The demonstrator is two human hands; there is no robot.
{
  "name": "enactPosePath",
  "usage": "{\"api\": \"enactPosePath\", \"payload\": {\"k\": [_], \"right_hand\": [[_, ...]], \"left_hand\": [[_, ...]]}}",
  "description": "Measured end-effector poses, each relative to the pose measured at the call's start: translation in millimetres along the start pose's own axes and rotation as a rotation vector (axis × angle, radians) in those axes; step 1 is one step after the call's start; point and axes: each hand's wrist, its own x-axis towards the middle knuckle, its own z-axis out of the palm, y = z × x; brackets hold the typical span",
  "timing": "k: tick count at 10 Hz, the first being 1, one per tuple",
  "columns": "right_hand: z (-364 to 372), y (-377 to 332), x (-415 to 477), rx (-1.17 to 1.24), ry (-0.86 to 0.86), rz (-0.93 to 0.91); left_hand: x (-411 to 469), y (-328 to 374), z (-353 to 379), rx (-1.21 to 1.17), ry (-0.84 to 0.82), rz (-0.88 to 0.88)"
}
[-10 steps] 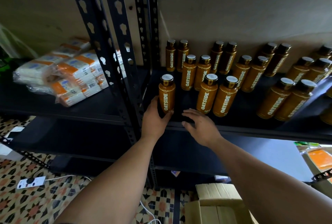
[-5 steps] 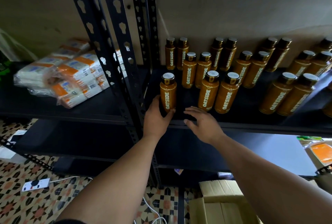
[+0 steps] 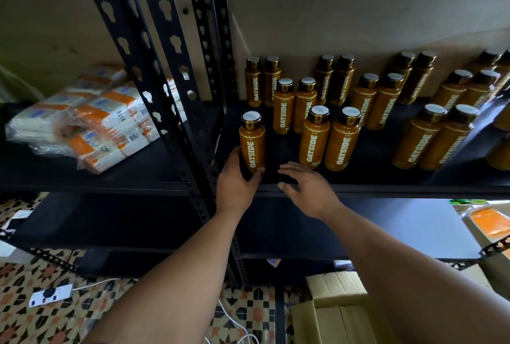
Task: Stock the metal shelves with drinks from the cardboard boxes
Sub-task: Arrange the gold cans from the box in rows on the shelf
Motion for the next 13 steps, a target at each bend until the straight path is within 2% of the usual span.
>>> {"api": "enactPosePath", "payload": {"k": [13], "right_hand": [[-1.2, -0.4, -1.4, -0.018, -0.014, -0.038]], "left_hand": [[-1.9, 4.6, 3.0, 0.019, 0.031, -0.068]]}}
